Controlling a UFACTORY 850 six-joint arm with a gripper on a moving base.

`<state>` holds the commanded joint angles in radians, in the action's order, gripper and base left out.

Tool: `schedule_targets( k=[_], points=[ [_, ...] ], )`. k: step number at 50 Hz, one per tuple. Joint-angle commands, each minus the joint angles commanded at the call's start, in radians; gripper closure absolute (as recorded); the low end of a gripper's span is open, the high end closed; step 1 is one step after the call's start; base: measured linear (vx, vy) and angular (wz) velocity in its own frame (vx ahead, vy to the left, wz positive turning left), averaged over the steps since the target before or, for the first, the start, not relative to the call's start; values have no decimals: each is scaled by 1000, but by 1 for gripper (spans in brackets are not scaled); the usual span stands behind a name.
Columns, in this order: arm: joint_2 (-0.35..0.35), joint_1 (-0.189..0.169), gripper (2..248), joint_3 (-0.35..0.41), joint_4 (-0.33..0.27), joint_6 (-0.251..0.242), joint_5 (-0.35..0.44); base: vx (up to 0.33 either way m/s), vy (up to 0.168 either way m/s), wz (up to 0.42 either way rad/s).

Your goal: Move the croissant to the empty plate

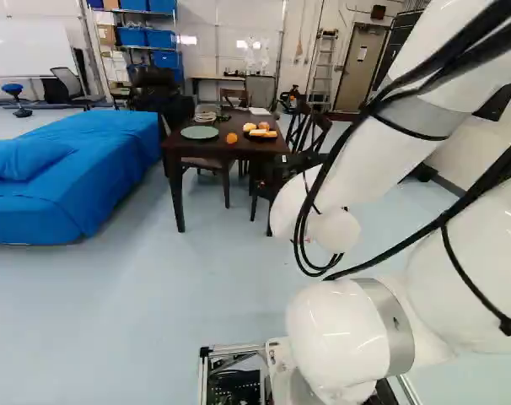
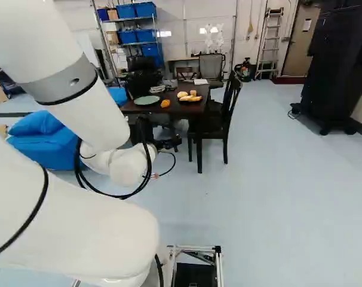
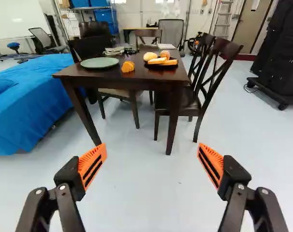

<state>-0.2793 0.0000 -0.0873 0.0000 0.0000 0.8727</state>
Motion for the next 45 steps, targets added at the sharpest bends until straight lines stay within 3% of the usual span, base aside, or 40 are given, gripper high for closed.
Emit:
schedule_targets(
  k=[45],
  points=[
    [0, 0, 3, 0, 0, 0, 0, 0, -2, -24]
  ],
)
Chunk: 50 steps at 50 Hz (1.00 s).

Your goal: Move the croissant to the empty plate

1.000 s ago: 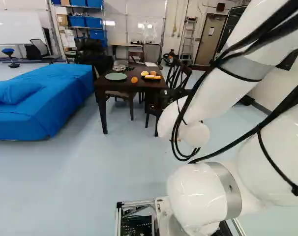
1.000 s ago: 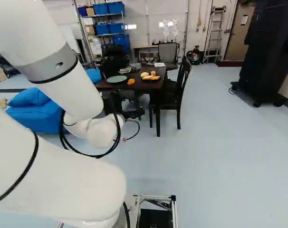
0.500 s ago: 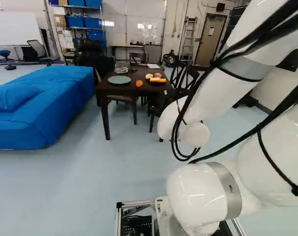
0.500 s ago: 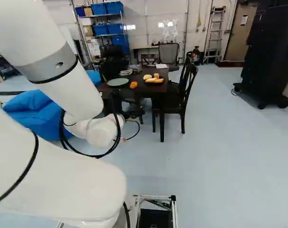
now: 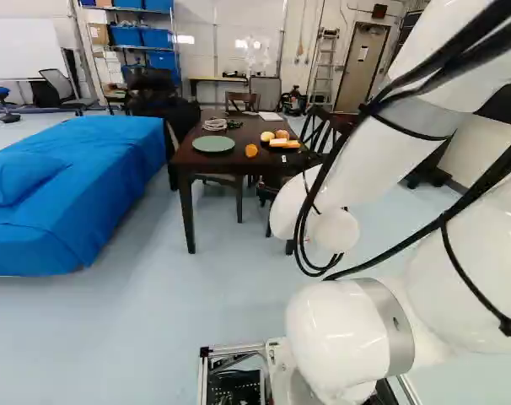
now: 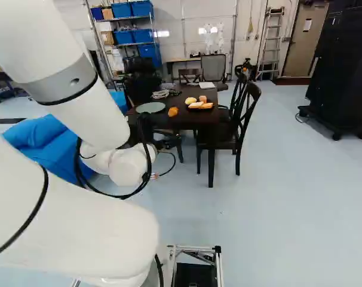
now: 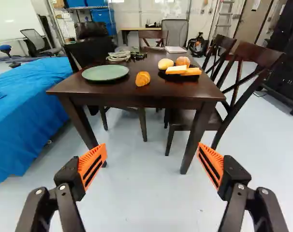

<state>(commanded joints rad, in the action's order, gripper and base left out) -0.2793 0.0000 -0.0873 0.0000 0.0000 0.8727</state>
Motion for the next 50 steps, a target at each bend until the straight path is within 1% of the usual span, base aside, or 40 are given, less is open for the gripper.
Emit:
schedule_targets(
  k=[22, 50],
  points=[
    [0, 0, 3, 0, 0, 0, 0, 0, -12, -154],
    [0, 0, 3, 0, 0, 0, 0, -1, -4, -43]
  ],
)
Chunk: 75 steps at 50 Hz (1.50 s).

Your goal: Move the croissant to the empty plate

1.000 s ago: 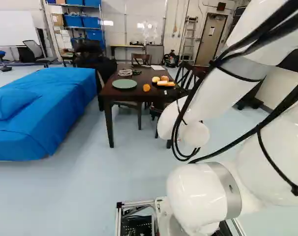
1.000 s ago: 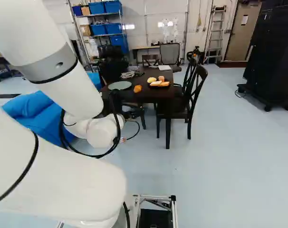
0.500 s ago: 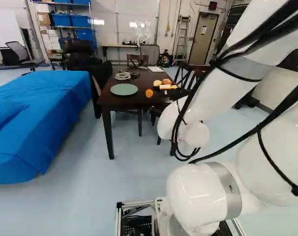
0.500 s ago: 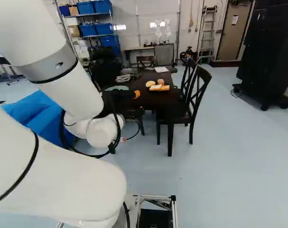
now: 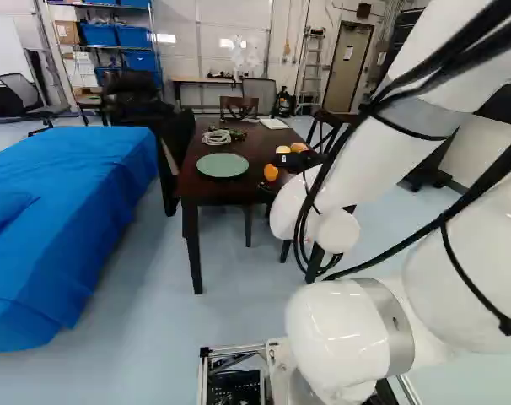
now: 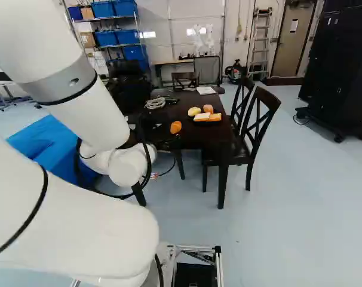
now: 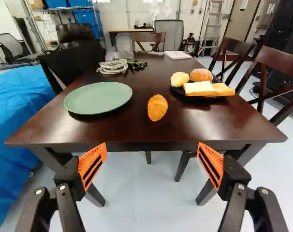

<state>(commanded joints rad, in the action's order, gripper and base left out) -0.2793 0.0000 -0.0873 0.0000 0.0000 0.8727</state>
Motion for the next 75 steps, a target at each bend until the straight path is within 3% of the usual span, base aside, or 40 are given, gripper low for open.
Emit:
schedule_targets(
  k=[50, 75],
  points=[
    [4, 0, 3, -4, 0, 0, 0, 0, 0, -1],
    [82, -2, 3, -105, 0, 0, -7, 0, 0, 0]
  ],
)
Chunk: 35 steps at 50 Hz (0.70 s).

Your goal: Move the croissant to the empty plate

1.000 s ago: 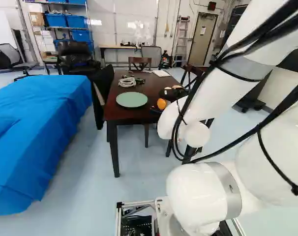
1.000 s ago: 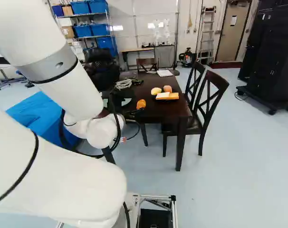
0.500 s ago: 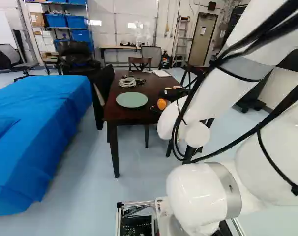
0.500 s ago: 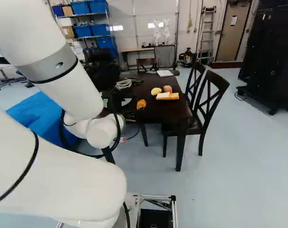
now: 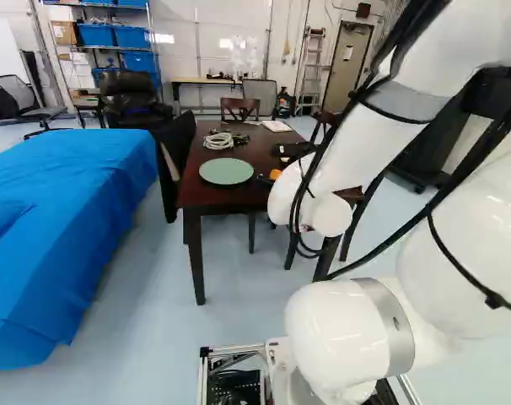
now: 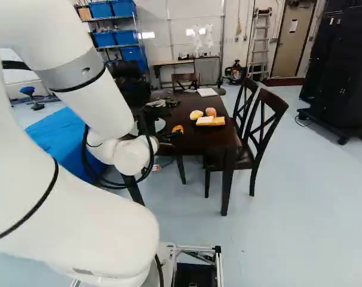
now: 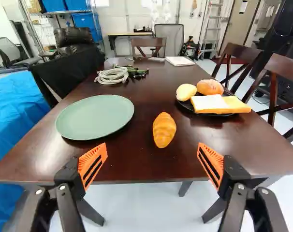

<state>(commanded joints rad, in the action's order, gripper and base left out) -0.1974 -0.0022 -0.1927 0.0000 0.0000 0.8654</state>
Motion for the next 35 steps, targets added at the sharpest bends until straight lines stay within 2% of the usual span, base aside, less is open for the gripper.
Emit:
schedule_targets(
  k=[16, 35],
  points=[
    [46, -11, 3, -83, 0, 0, -53, 0, 0, 0],
    [99, -13, 3, -181, 0, 0, -183, 0, 0, 0]
  ],
)
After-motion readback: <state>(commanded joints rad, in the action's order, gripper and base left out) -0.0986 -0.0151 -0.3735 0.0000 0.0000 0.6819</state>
